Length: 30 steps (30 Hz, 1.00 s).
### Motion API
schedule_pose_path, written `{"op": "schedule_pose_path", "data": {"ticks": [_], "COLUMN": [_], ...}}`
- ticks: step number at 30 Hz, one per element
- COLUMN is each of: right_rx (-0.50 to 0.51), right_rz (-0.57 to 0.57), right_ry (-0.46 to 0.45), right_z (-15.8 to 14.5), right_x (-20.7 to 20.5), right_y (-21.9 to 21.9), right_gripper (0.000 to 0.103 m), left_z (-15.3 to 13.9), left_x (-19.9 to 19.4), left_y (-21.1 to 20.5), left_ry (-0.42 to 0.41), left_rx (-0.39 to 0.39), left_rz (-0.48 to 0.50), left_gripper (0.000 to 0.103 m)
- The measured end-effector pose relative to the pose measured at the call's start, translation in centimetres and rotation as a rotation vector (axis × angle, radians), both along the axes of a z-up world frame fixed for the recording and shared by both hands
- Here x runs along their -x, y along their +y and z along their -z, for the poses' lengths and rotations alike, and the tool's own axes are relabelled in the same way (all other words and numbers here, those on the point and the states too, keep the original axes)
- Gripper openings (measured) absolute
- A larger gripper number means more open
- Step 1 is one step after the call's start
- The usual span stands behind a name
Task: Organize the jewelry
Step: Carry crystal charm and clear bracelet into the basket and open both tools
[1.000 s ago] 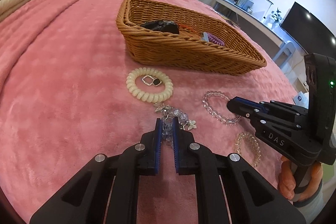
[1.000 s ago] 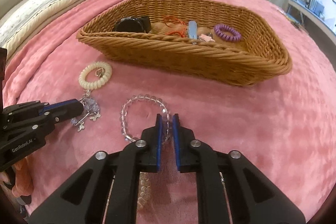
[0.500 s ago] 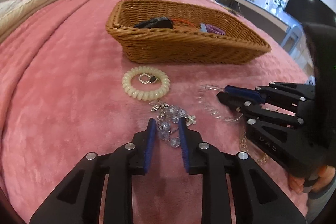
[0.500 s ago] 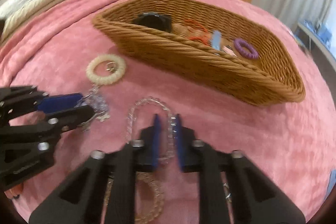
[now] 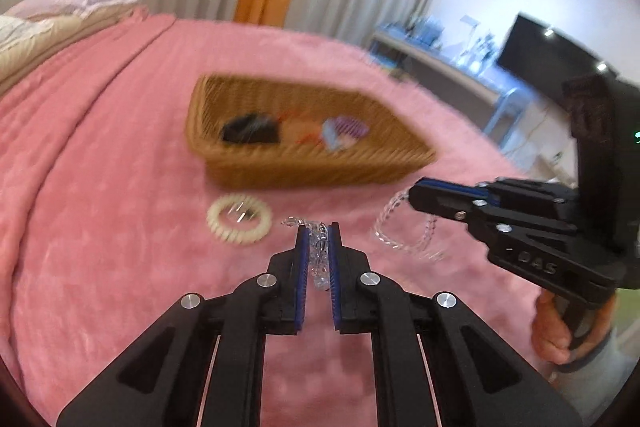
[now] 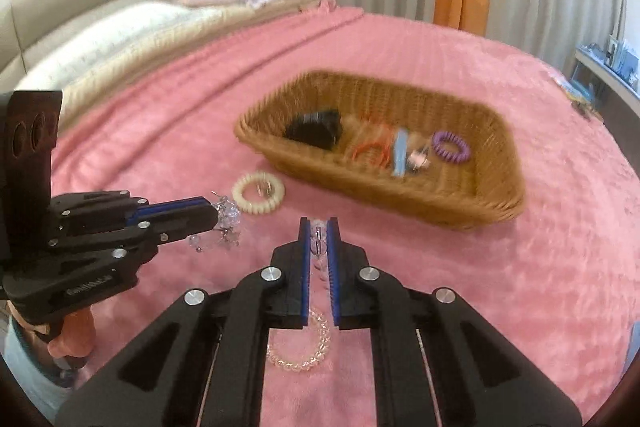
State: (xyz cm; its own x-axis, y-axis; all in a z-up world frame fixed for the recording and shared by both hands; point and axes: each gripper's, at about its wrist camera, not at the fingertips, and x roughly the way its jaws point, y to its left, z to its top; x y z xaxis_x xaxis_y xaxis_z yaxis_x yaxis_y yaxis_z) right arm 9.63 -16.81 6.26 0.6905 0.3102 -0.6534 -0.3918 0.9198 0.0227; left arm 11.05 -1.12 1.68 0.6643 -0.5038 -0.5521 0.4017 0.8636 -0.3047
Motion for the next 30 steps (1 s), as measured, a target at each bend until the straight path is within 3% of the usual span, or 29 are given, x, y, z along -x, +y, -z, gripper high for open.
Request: {"op": "schedule_pose_path", "data": {"ticks": [4,9,14,20,25,30], "right_rx": [-0.032,-0.064,-0.108,-0.139,-0.156,-0.184], "right_rz": [0.024,0.058,0.108,0.124,0.147,0.156], "right_ry": [-0.072,-0.159,-0.173,-0.086,-0.005,0.043], "right_z": [-3.3,-7.2,-8.3,-5.4,-1.2,1.3], "right_x": [0.7,-0.9,-4.9,-10.5,-13.6,-14.5], "right_y": [-1.1,-2.4,-3.5,-4.2,-4.7,-6.1], "right_gripper": [0.006,0.006,0.006,0.006,0.006,0.006], "left_z": [-3.7,-7.7,-8.8,-5.5,-1.3,0.8], "left_x": [0.4,-0.9,-4.7,-10.6,-13.9,-15.0], "left_y": [-0.1,-1.3,-2.9,-5.6,-5.5,-5.9], "left_ry": [-0.084,-0.181,-0.19,-0.119,-0.024,0.006], "left_rx": [0.053,0.044,0.044,-0.049,-0.023,-0.064], "left_rz": [0.046,0.047,0.031,-0.003,0.007,0.021], "left_gripper": [0.007,0.007,0.007,0.008,0.008,0.008]}}
